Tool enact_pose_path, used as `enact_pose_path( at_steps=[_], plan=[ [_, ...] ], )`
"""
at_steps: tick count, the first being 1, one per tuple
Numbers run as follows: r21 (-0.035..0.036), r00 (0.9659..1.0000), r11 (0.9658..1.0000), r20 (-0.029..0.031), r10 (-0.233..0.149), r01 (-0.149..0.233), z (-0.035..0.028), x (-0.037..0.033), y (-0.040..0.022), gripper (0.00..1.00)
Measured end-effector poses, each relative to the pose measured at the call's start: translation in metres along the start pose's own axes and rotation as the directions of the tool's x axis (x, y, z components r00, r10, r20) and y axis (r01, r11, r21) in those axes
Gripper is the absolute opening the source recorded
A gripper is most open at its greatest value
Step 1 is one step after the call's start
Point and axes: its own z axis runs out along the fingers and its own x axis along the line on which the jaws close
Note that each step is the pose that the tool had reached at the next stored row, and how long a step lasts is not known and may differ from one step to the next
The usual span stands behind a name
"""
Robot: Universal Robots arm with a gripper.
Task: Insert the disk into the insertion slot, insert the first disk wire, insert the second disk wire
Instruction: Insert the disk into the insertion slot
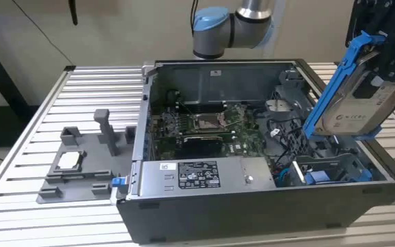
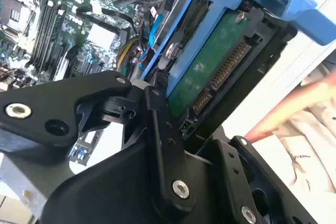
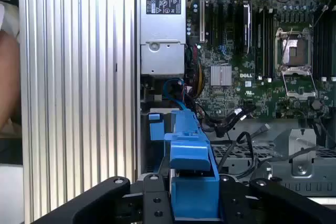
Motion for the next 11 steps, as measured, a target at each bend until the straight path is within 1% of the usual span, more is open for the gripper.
enact_pose_path(
  at_steps=[11],
  plan=[
    [0.0000,1.0000,1.0000,-0.0001,0.000,0.000,0.0007,0.0004,0.0000,0.33]
  ],
)
